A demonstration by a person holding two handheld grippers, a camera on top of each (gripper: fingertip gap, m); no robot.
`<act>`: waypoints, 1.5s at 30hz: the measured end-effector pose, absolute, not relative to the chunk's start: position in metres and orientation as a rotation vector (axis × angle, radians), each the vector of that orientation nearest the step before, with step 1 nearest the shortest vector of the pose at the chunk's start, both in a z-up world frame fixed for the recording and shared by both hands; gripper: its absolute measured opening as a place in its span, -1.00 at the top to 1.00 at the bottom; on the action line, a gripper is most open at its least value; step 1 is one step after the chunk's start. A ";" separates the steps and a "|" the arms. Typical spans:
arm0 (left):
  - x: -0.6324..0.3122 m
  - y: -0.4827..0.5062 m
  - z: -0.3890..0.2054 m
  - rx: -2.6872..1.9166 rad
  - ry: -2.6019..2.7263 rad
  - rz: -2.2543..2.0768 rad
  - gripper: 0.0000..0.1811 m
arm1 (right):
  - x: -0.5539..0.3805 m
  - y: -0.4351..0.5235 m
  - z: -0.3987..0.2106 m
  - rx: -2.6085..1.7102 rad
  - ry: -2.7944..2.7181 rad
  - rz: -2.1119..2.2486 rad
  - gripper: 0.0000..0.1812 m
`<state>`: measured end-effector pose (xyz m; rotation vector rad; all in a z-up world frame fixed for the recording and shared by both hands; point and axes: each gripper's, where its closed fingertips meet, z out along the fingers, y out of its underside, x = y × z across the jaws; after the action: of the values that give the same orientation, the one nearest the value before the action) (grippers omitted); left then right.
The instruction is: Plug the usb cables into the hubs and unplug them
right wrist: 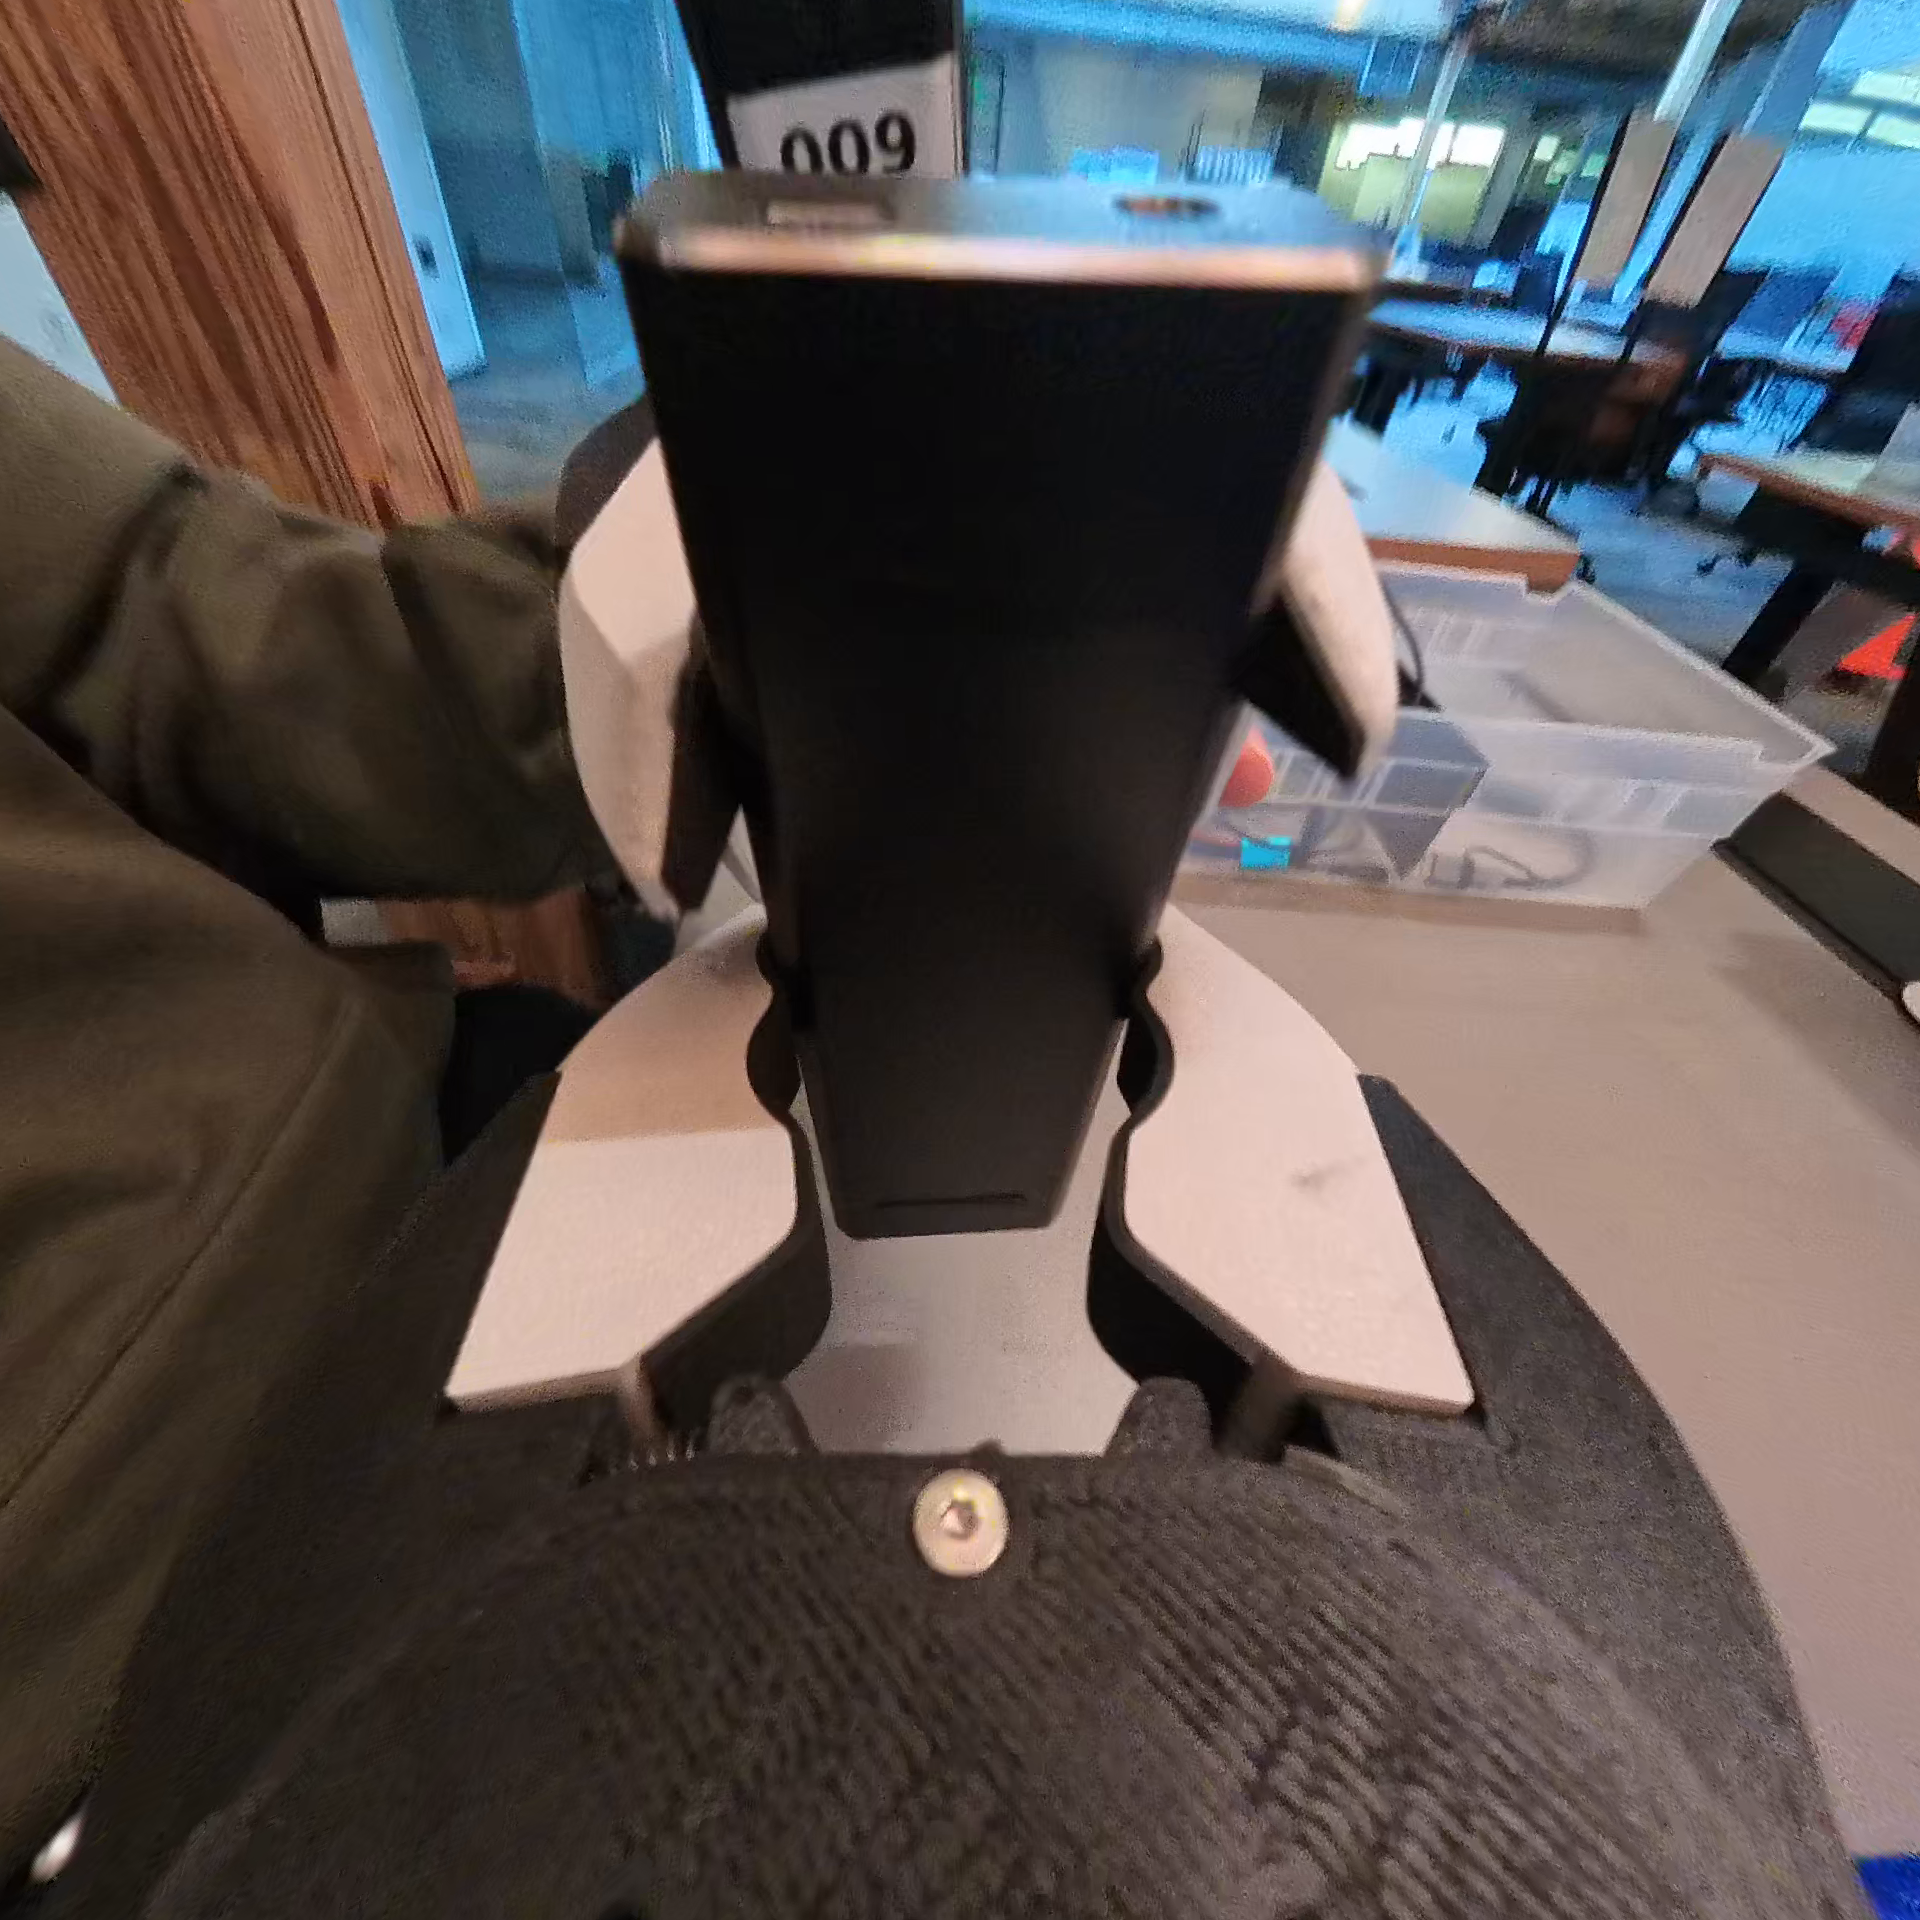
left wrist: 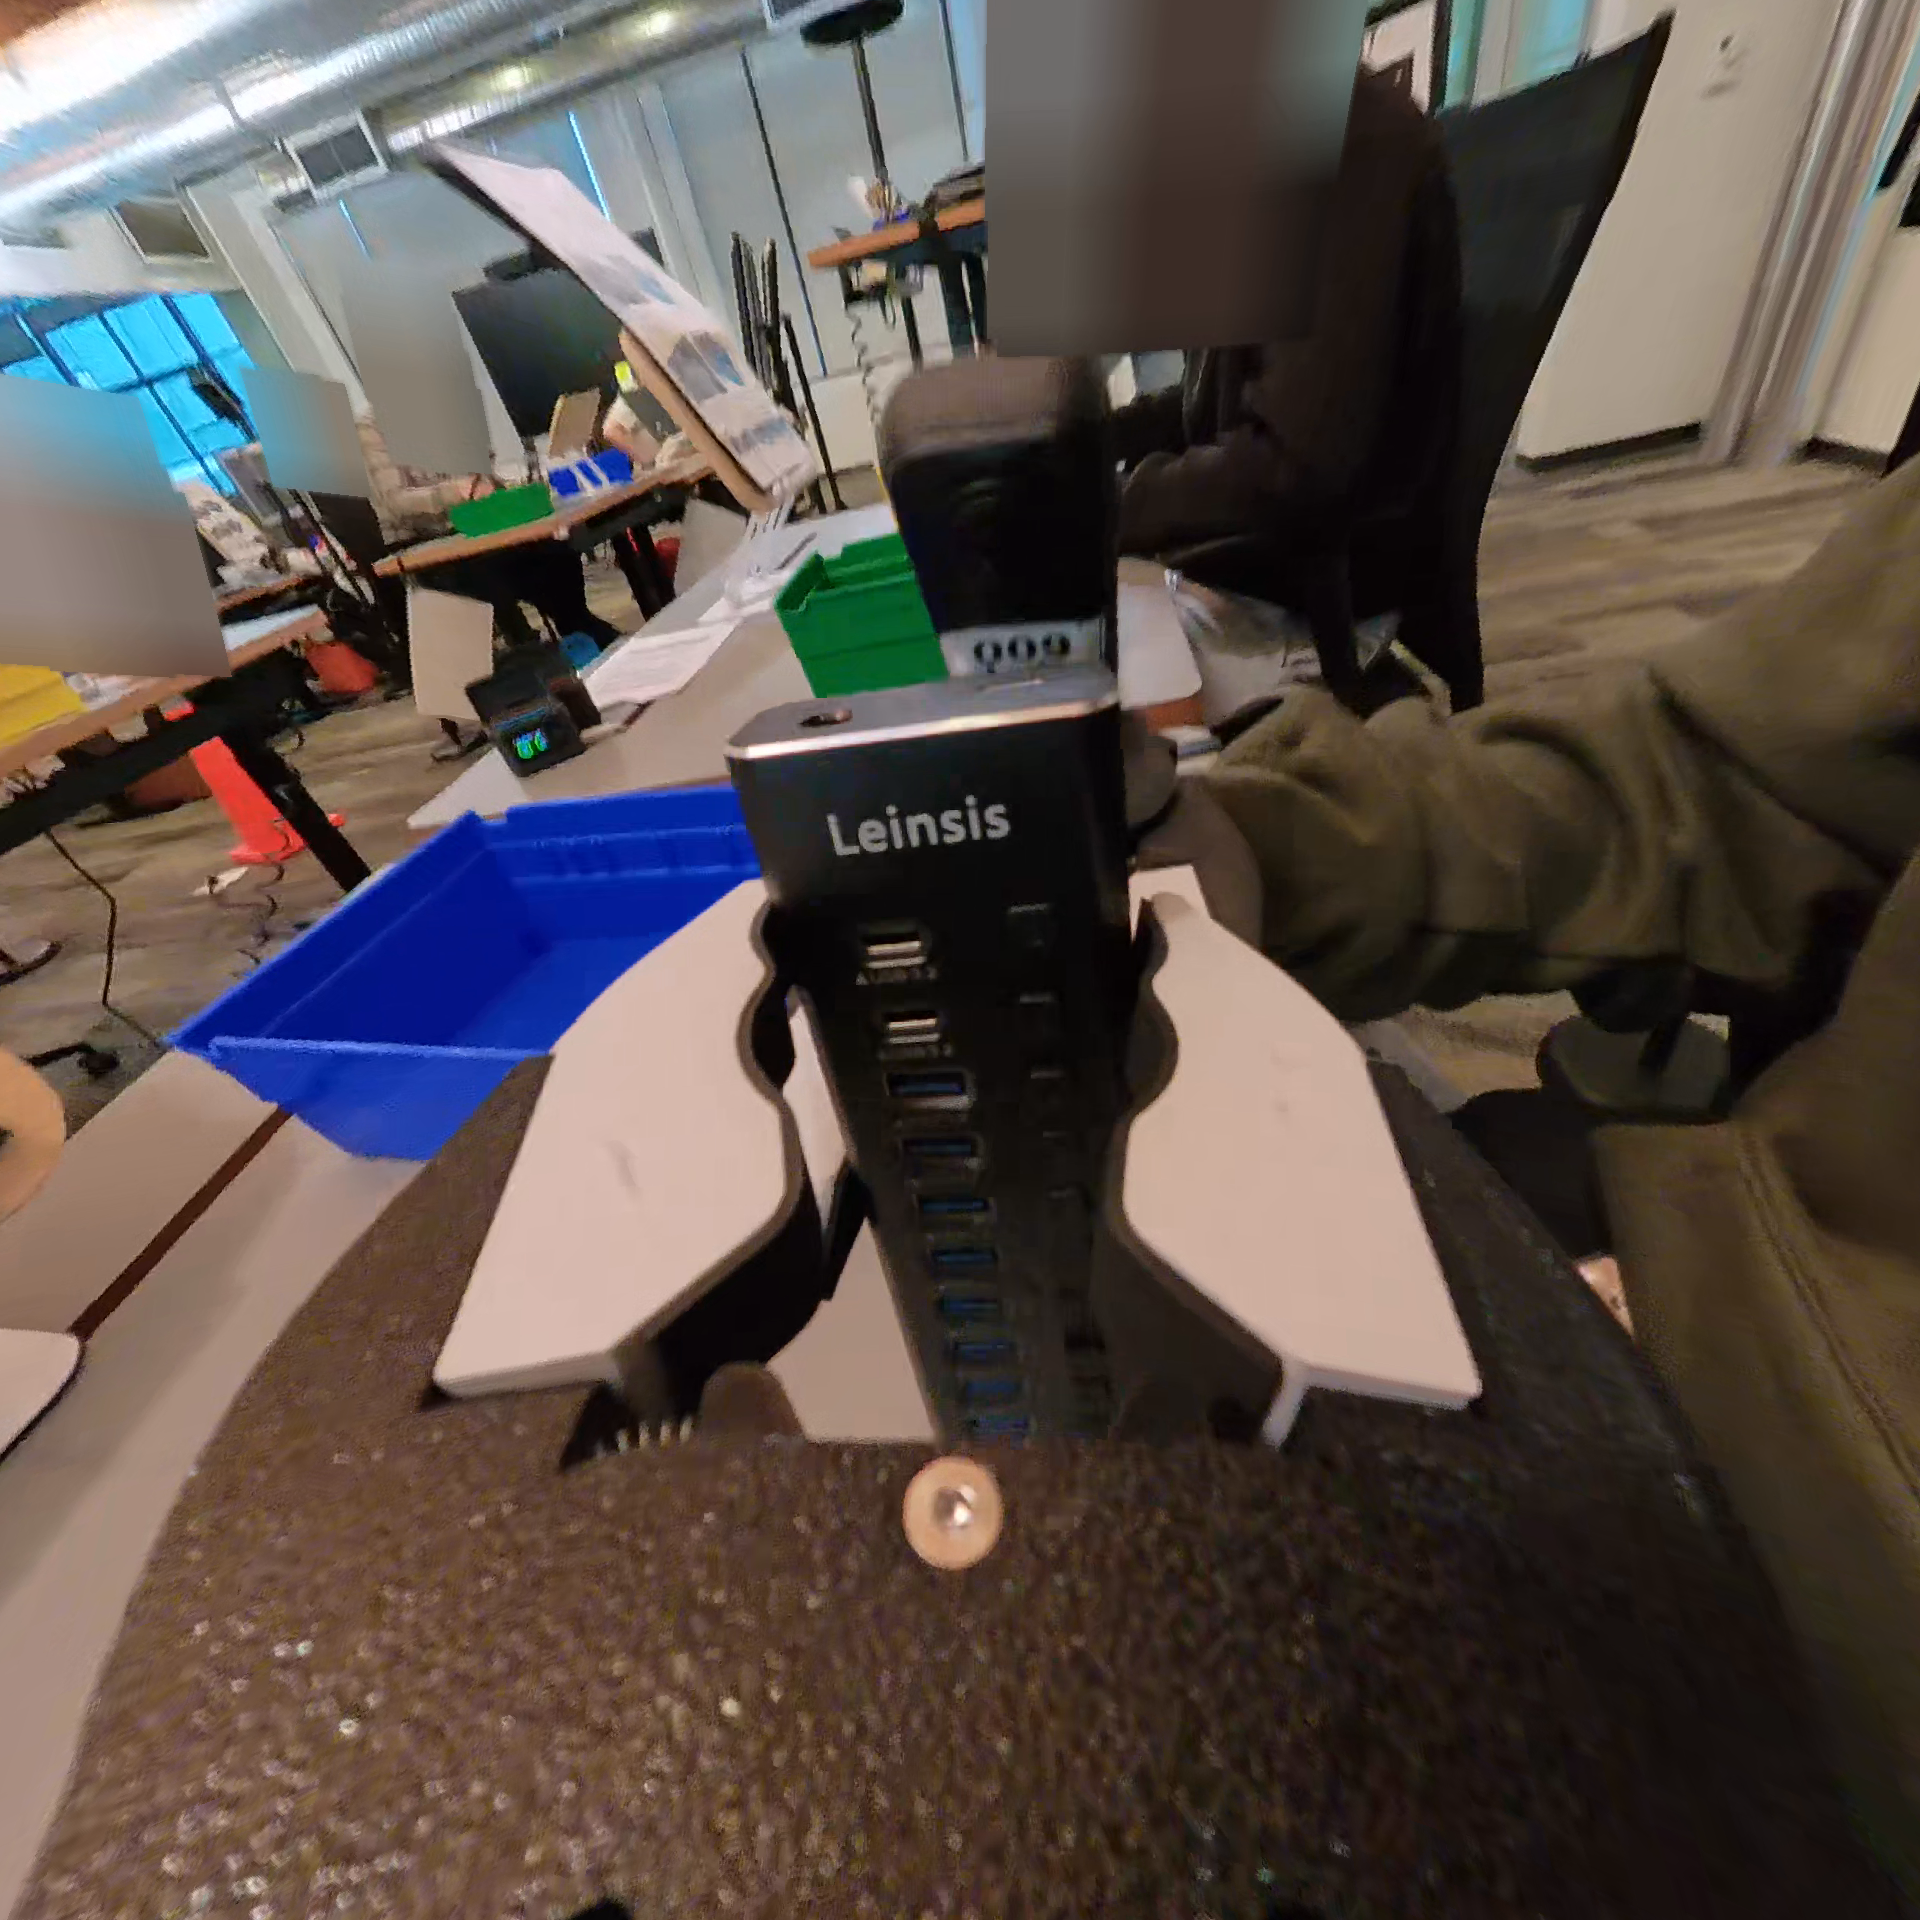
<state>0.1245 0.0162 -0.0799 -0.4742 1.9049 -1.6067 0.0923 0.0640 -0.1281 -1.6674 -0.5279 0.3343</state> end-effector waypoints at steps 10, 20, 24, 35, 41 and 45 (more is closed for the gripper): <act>0.129 0.034 -0.050 -0.506 1.854 -1.683 0.32 | 0.100 0.078 -0.135 -1.589 -0.393 0.387 0.34; 0.125 0.046 -0.061 -0.493 1.803 -1.726 0.32 | 0.098 0.087 -0.146 -1.546 -0.354 0.384 0.33; 0.124 0.049 -0.069 -0.495 1.834 -1.718 0.32 | 0.099 0.088 -0.155 -1.580 -0.338 0.364 0.34; 0.138 0.053 -0.085 -0.606 1.836 -1.799 0.21 | 0.110 0.088 -0.172 -1.574 -0.305 0.428 0.33; 0.142 0.060 -0.085 -0.662 1.746 -1.861 0.16 | 0.116 0.084 -0.170 -1.525 -0.306 0.494 0.33; 0.144 0.056 -0.105 -0.696 1.823 -1.798 0.15 | 0.120 0.082 -0.166 -1.489 -0.293 0.543 0.33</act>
<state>0.1441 0.0557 -0.1047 -0.6957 1.8230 -1.7985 0.1200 0.0818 -0.1662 -1.4893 -0.2925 0.5433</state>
